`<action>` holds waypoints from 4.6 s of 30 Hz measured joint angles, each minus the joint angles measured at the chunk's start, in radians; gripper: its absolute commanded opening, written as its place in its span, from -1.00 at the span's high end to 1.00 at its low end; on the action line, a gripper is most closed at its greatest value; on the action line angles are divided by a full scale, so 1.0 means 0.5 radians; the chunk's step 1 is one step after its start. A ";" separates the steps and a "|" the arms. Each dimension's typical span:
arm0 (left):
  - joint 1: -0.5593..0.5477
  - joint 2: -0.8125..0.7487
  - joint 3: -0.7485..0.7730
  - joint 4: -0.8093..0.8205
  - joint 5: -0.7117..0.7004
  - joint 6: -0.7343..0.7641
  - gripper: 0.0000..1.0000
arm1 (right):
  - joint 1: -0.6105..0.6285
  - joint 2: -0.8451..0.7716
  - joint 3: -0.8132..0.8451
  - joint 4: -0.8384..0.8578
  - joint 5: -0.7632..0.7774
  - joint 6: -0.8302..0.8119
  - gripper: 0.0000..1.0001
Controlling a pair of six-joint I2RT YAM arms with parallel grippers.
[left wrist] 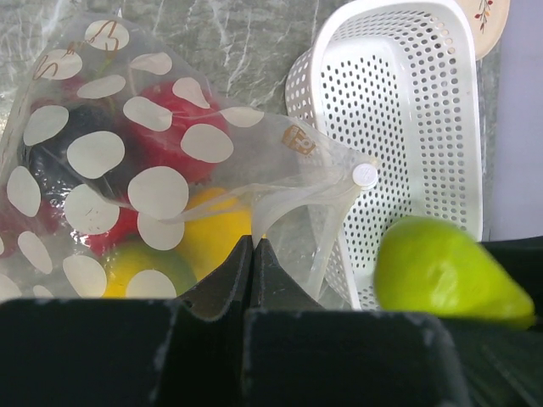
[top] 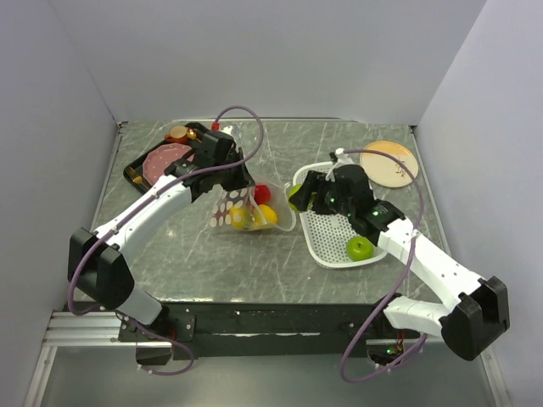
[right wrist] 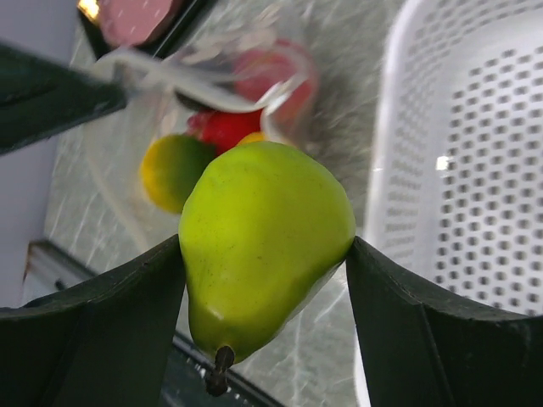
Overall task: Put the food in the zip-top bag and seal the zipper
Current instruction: Place the fake fruit in the zipper food storage bag, then pick up the fake fruit from the bin.
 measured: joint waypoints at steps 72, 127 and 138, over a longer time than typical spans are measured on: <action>-0.050 -0.037 0.081 -0.049 -0.060 0.006 0.99 | -0.265 0.031 -0.092 -0.706 0.878 0.029 -1.00; -0.053 0.040 0.124 -0.050 0.002 0.045 0.99 | -0.418 0.263 -0.385 -0.610 0.770 0.191 -0.13; -0.053 0.040 0.124 -0.049 0.010 0.045 0.99 | -0.418 -0.053 -0.298 -0.538 0.613 0.056 -0.13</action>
